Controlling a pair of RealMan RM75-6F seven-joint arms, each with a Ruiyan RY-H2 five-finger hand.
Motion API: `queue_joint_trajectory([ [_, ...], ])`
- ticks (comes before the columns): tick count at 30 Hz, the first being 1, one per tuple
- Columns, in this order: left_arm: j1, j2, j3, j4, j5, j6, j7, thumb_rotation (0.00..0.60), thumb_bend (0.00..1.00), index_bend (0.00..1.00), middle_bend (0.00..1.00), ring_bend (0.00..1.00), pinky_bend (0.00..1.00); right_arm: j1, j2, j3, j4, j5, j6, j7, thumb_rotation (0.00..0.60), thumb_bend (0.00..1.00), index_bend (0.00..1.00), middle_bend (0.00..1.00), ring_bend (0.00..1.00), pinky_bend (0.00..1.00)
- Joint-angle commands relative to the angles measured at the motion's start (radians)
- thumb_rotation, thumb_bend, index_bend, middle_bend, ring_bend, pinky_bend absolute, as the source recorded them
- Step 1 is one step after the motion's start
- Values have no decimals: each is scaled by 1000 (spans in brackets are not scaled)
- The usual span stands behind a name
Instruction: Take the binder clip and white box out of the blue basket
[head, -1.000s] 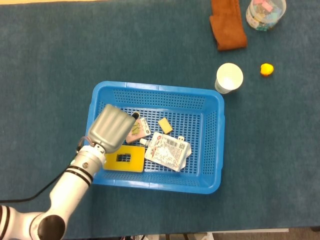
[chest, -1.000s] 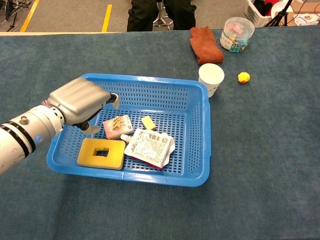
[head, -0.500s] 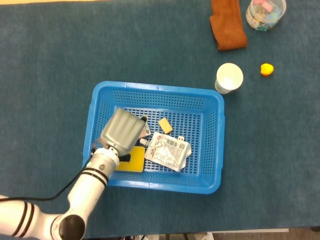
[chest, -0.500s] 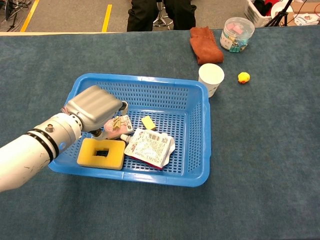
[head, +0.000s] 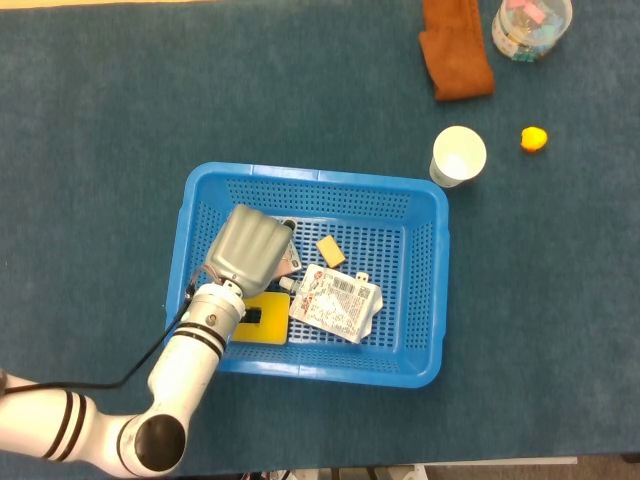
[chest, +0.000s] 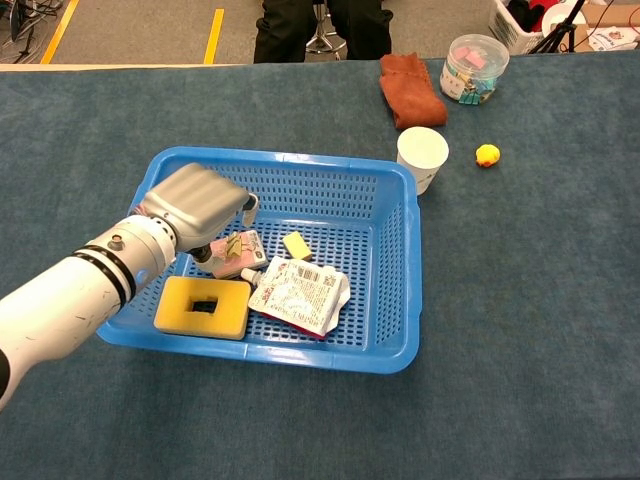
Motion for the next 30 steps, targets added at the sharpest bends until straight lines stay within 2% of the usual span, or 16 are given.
queue_joint_trajectory([
  [1, -7, -8, 1, 10, -4, 1, -7, 600, 185, 370, 816, 751, 866, 0, 0, 0, 1, 0, -1, 1, 600, 256, 352, 261, 101, 135],
  [10, -23, -41, -9, 52, -30, 6, -45, 600, 185, 342, 817, 759, 871, -2, -1, -1, 8, 3, -1, 5, 600, 256, 352, 261, 102, 135],
  [30, -38, -60, 1, 96, -49, 25, -71, 600, 185, 408, 825, 780, 887, -10, 0, -3, 16, 2, 7, 18, 600, 256, 352, 261, 103, 135],
])
